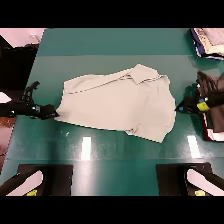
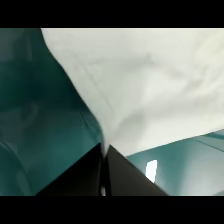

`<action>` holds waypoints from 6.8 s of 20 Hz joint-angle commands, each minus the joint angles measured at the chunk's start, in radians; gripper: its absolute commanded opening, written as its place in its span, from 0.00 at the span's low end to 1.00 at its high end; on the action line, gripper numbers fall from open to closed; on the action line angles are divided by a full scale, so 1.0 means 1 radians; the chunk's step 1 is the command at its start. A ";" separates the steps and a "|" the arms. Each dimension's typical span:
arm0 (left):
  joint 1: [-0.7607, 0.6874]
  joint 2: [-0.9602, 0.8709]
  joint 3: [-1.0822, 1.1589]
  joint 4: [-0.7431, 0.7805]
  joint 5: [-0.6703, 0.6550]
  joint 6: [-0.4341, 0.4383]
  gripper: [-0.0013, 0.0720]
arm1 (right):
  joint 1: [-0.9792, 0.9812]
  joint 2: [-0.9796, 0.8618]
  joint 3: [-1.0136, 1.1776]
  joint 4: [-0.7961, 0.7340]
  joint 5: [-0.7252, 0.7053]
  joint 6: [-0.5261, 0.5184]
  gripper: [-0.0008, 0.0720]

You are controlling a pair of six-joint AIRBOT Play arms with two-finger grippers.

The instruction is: Fold the shirts.

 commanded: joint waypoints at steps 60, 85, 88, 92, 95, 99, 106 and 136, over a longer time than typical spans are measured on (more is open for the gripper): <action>-0.001 -0.233 0.514 -0.069 0.044 -0.159 0.05 | 0.097 -0.407 0.790 -0.087 -0.024 0.196 0.03; -0.051 -0.478 0.578 0.031 0.127 0.088 0.05 | 0.195 -0.595 0.755 -0.325 -0.309 0.194 0.03; -0.051 -0.507 0.576 0.035 0.053 0.087 0.05 | 0.195 -0.595 0.745 -0.323 -0.253 0.198 0.03; -0.051 -0.541 0.576 0.035 0.026 0.048 0.05 | 0.200 -0.595 0.682 -0.314 -0.227 0.208 0.03; -0.051 -0.542 0.576 0.035 0.020 0.011 0.05 | 0.219 -0.595 0.658 -0.314 -0.222 0.208 0.04; -0.051 -0.542 0.576 0.036 -0.007 -0.017 0.71 | 0.225 -0.594 0.659 -0.259 -0.192 0.207 0.45; 0.006 -0.498 0.560 0.076 -0.212 -0.050 0.71 | 0.119 -0.480 0.575 -0.130 0.044 0.116 0.45; 0.015 -0.103 0.017 -0.087 -0.027 0.047 0.05 | -0.096 -0.016 -0.122 -0.122 -0.007 0.068 0.45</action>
